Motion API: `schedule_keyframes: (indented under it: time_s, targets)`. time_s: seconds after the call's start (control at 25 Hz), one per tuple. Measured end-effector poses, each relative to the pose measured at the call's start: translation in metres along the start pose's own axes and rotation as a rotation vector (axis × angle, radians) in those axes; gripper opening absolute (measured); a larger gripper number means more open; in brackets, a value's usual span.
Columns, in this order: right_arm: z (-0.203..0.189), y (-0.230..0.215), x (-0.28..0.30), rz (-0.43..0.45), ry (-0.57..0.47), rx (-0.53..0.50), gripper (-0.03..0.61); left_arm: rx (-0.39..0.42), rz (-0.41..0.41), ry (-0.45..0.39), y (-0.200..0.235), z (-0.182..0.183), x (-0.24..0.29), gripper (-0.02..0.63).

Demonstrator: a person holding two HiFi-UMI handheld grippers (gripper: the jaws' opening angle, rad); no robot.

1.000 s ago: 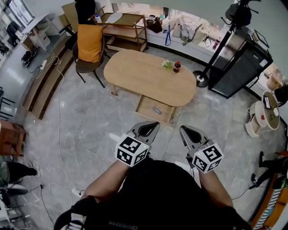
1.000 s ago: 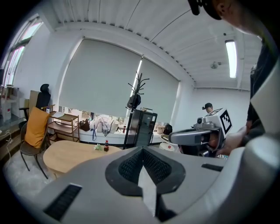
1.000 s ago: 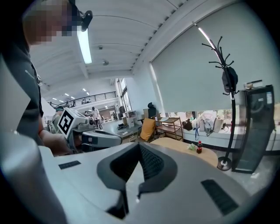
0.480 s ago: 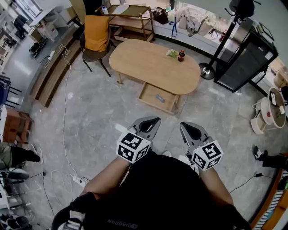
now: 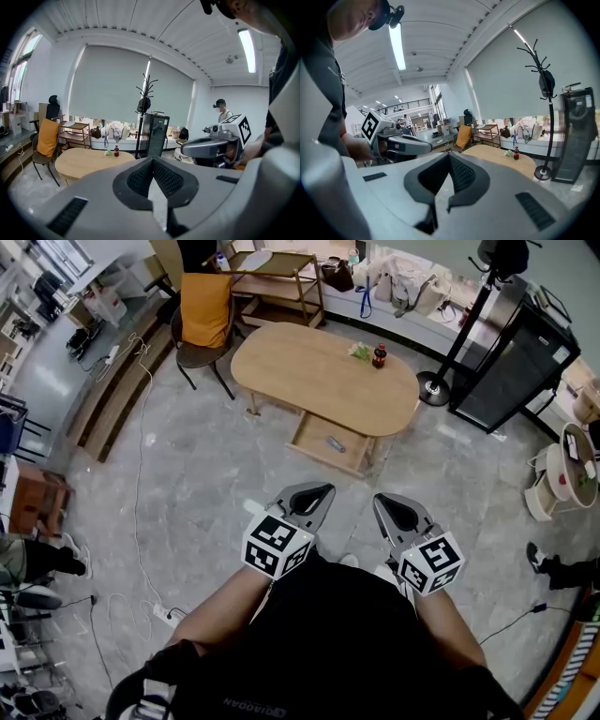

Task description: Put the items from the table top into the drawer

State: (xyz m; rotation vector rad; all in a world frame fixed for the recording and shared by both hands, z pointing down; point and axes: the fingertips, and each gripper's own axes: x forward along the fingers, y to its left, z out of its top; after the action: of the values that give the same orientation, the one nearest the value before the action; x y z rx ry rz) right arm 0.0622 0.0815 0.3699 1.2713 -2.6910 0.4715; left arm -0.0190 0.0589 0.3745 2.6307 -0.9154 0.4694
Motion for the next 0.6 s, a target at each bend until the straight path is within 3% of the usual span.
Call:
schedule_keyframes:
  time_s: [0.6]
  targets:
    - [0.0045,0.0014,0.0015,-0.010,0.002,-0.012,0.003,0.008,-0.012,-0.008,-0.0003,0.0055,-0.0022,0.002]
